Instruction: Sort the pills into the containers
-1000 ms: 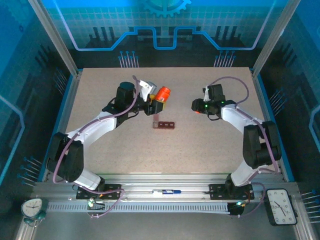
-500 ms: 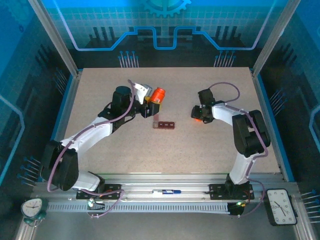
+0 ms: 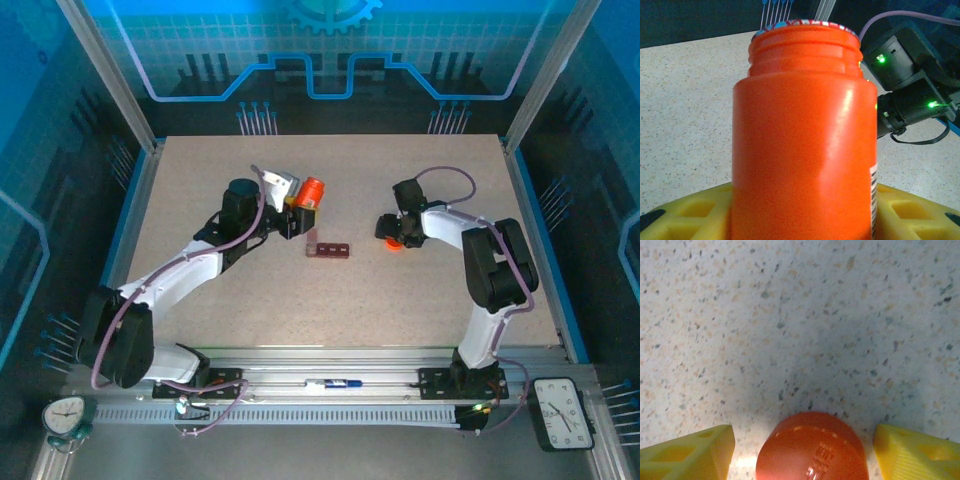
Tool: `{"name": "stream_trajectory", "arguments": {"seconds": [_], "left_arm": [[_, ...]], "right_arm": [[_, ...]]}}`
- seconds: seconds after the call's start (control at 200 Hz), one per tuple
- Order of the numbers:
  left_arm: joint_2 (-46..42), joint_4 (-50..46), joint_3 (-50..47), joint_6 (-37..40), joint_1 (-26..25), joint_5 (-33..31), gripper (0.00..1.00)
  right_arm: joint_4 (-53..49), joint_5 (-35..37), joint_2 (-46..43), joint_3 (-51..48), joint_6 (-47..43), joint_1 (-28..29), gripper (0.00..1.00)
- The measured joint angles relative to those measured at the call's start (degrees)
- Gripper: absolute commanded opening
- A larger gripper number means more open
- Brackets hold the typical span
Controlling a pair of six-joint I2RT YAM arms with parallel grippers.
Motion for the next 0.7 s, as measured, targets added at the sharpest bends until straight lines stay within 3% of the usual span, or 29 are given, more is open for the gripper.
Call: {"name": "stream_trajectory", "arguments": {"seconds": [0.305, 0.695], "left_arm": [[0.00, 0.68, -0.33, -0.22, 0.00, -0.13, 0.20], [-7.37, -7.39, -6.56, -0.24, 0.00, -1.60, 0.20]], "right_arm": [[0.76, -5.46, -8.33, -0.35, -0.42, 0.87, 0.77], [6.27, -12.04, -8.66, -1.73, -5.57, 7.98, 0.77]]}}
